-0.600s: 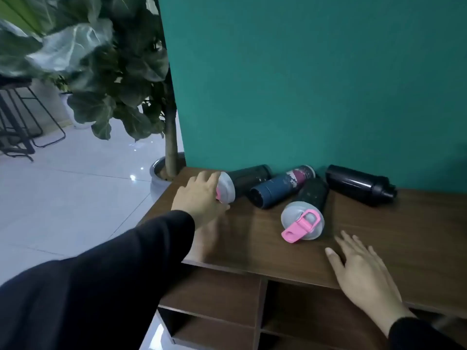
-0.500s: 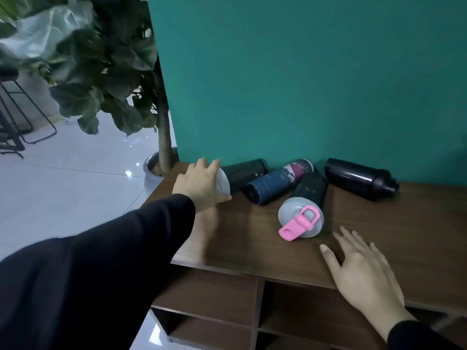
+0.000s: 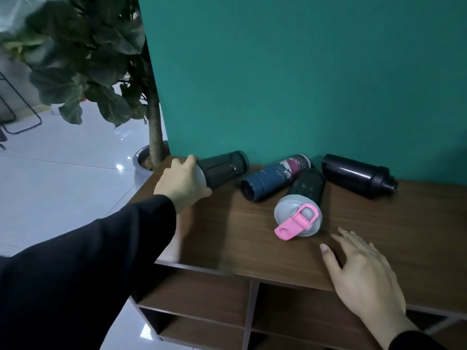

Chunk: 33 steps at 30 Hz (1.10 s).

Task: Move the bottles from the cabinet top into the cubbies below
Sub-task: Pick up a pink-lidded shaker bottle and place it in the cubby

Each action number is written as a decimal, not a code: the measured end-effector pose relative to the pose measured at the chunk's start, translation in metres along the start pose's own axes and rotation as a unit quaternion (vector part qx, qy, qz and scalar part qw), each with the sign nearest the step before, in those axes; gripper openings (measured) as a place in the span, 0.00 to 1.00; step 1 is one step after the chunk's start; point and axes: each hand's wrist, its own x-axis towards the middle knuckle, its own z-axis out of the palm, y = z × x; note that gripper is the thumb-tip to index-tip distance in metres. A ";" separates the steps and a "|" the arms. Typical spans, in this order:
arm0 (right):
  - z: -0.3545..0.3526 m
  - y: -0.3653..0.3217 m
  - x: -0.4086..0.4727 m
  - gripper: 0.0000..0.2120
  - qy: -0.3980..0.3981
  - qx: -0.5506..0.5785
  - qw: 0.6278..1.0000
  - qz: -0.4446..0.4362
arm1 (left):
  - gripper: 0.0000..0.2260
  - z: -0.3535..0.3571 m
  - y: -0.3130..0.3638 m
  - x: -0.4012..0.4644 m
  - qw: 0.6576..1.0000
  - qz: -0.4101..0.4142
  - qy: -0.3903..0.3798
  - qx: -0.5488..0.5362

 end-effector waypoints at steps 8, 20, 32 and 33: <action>-0.053 -0.061 -0.059 0.19 0.150 0.300 0.929 -0.156 | 0.41 -0.100 -0.074 -0.126 0.979 0.155 0.078 0.108; 0.004 -0.221 -0.164 0.46 -0.185 0.339 0.909 -0.158 | 0.40 -0.102 -0.101 -0.246 0.856 0.458 -0.027 0.240; 0.102 -0.232 -0.165 0.33 -0.218 0.402 0.889 0.018 | 0.38 0.077 -0.117 -0.289 0.839 -0.178 -0.069 -0.510; 0.104 -0.238 -0.163 0.30 -0.228 0.419 0.879 0.026 | 0.38 0.088 -0.115 -0.281 0.826 -0.195 -0.044 -0.528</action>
